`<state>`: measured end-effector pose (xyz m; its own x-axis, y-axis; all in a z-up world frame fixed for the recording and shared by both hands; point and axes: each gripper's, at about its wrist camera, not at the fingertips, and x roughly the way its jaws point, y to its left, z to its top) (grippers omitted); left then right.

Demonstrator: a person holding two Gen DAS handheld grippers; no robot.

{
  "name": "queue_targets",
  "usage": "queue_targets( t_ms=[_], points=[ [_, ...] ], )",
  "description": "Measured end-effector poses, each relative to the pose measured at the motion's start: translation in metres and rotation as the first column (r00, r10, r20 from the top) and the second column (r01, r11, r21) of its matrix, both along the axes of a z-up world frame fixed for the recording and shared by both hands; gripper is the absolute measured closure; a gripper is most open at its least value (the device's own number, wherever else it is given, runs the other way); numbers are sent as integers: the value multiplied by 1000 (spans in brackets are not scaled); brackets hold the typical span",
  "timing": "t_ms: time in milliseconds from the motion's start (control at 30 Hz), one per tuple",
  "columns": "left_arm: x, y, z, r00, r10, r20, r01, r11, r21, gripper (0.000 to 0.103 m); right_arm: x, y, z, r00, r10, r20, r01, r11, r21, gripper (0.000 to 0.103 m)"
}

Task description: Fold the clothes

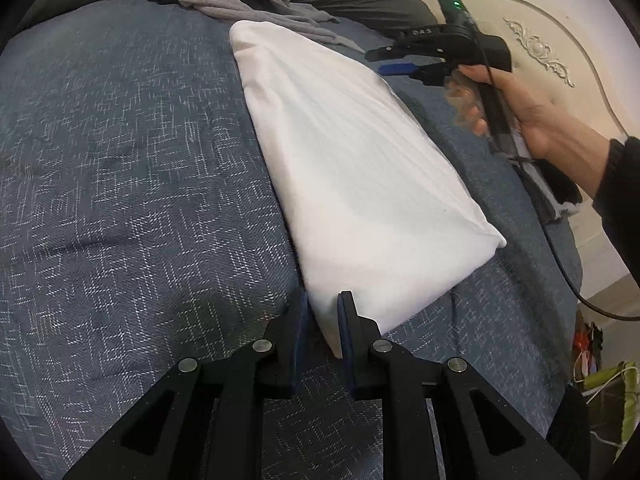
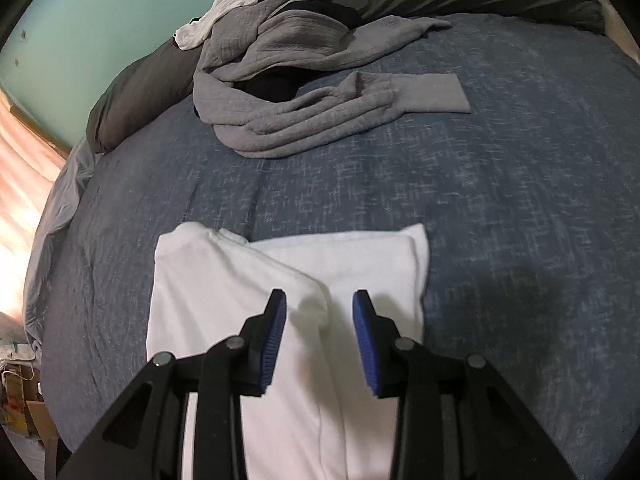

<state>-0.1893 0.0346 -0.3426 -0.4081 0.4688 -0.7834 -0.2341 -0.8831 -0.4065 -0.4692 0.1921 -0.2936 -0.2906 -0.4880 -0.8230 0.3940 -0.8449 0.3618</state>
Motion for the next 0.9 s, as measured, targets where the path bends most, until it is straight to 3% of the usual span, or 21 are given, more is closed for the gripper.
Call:
queue_targets(
  t_ms=[233, 300, 400, 567, 733, 900],
  points=[
    [0, 0, -3, 1000, -2, 6, 2, 1000, 8, 86, -7, -18, -15, 1000, 24, 20, -25, 999, 24, 72],
    [-1, 1, -3, 1000, -2, 7, 2, 1000, 10, 86, -6, -22, -17, 999, 35, 13, -36, 999, 31, 90],
    [-1, 5, 0, 1000, -2, 8, 2, 1000, 9, 85, -4, -22, -13, 999, 35, -26, -34, 999, 33, 98],
    [0, 4, -1, 1000, -4, 5, 4, 1000, 4, 85, -6, -16, 1, 995, 6, -97, -2, 999, 36, 98],
    [0, 9, -4, 1000, -6, 5, 6, 1000, 3, 85, -14, -18, -11, 998, -13, -62, 17, 997, 76, 98],
    [1, 8, -4, 1000, -7, 7, 7, 1000, 5, 85, -14, -8, -11, 998, -44, -49, 45, 999, 23, 94]
  ],
)
